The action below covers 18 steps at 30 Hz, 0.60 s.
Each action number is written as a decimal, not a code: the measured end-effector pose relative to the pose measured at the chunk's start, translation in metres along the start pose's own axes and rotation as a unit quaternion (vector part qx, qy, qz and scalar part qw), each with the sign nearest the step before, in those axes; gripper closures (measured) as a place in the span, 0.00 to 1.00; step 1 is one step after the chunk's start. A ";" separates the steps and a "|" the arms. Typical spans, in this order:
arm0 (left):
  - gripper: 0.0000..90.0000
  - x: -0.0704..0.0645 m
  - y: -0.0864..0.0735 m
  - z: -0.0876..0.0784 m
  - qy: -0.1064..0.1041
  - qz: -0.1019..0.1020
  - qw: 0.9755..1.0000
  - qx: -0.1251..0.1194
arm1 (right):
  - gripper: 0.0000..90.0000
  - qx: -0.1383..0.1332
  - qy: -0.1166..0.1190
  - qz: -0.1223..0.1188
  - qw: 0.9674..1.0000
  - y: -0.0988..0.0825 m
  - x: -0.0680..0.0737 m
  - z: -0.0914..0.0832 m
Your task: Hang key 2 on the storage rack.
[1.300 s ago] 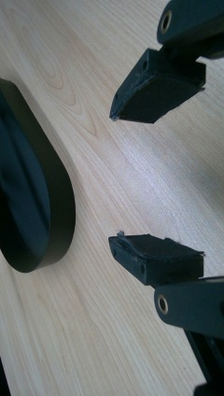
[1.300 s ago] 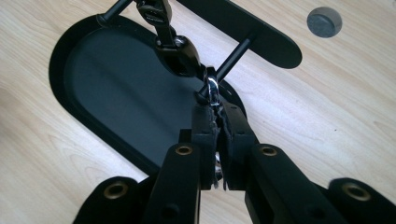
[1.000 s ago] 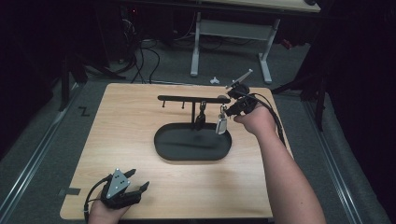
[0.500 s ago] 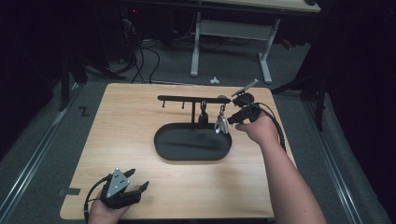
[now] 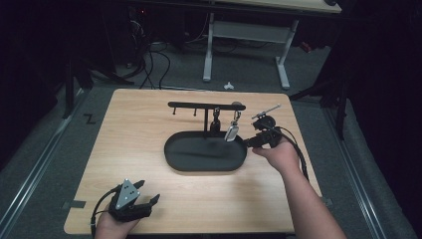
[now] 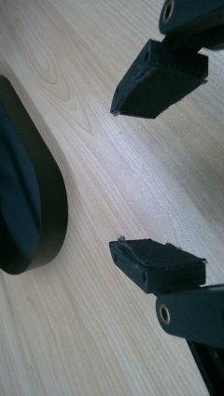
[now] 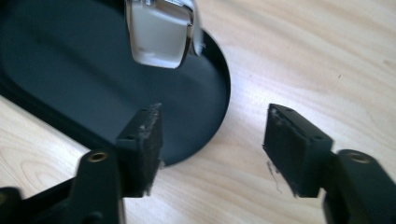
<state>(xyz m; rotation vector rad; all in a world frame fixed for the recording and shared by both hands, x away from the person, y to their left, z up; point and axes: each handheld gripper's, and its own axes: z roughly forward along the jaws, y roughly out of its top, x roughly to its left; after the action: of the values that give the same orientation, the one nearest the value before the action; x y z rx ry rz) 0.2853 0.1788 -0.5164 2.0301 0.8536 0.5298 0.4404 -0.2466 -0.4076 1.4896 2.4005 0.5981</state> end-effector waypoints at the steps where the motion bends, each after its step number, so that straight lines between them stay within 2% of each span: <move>1: 0.32 0.000 0.000 0.000 0.001 0.001 1.000 0.000 | 0.39 -0.010 0.002 -0.001 1.000 -0.004 0.001 0.000; 2: 0.32 0.000 0.000 0.000 0.001 0.001 1.000 0.000 | 0.39 -0.016 0.006 0.003 1.000 -0.008 0.000 0.001; 3: 0.32 0.000 0.001 0.000 0.001 0.001 1.000 0.000 | 0.38 -0.010 0.002 0.004 1.000 -0.010 0.002 0.002; 5: 0.32 0.000 0.001 0.001 0.002 0.001 1.000 0.000 | 0.35 -0.002 -0.013 -0.013 1.000 -0.015 0.005 0.003; 6: 0.32 0.000 0.001 0.001 0.002 0.001 1.000 0.000 | 0.35 -0.008 -0.016 -0.019 1.000 -0.017 0.007 0.003; 8: 0.32 0.000 0.001 0.002 0.002 0.001 1.000 0.001 | 0.36 -0.029 -0.007 -0.009 1.000 -0.024 0.008 0.002; 12: 0.32 0.000 0.001 0.002 0.002 0.001 1.000 0.003 | 0.33 -0.035 -0.018 -0.015 0.999 -0.036 0.011 0.003; 18: 0.31 0.000 0.002 0.004 0.005 0.001 1.000 0.004 | 0.29 -0.065 -0.018 -0.004 0.998 -0.057 0.011 0.003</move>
<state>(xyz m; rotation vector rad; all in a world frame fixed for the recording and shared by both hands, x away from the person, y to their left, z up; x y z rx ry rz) 0.2887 0.1757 -0.5173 2.0382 0.8610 0.5380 0.3916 -0.2584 -0.4365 1.4257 2.2917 0.7040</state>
